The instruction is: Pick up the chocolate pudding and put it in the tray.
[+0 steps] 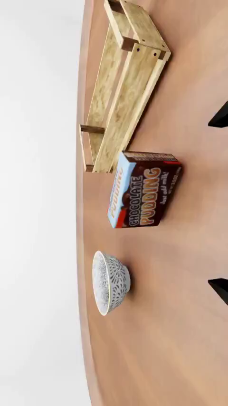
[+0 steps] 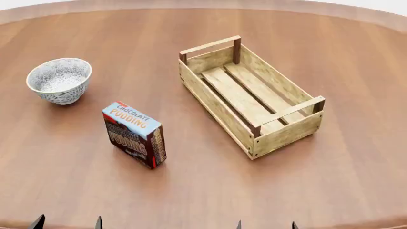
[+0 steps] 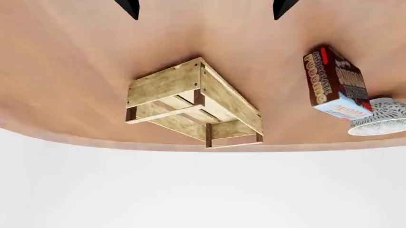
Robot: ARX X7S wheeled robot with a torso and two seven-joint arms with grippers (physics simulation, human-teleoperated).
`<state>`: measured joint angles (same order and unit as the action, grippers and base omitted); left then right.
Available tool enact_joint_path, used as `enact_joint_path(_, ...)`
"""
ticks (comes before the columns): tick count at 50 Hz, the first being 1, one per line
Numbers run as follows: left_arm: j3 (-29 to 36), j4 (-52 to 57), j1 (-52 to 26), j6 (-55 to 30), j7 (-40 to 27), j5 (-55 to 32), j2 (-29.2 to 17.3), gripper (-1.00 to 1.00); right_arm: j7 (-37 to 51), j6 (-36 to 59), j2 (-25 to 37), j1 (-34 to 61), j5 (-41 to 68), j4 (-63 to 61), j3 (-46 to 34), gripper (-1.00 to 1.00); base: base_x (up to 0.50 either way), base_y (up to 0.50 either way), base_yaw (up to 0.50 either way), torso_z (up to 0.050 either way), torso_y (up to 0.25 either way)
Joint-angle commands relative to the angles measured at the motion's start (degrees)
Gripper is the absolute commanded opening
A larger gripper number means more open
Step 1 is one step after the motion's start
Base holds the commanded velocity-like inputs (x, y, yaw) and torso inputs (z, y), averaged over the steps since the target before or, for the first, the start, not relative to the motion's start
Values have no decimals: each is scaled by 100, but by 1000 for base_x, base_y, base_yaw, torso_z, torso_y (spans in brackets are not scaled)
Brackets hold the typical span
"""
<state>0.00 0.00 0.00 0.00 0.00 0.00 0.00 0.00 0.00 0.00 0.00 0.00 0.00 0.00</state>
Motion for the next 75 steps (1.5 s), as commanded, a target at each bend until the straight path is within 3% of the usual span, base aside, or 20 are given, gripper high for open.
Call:
enact_joint_path(1, 98, 1, 4, 5, -98, -83, -83, 100, 160, 4, 131, -1, 131, -8, -160, 100, 0, 0, 0, 0, 0)
enact_joint_path(14, 239, 221, 57, 153, -475, -216, -309, 100, 417, 509, 450, -34, 88, -802, -282, 100, 0, 0, 0, 0, 0)
enact_joint_path(75, 699, 229, 24, 162, -907, -597, -715, 100, 719, 382, 776, 198, 374, -455, -749, 100, 235, 58, 0, 0, 0)
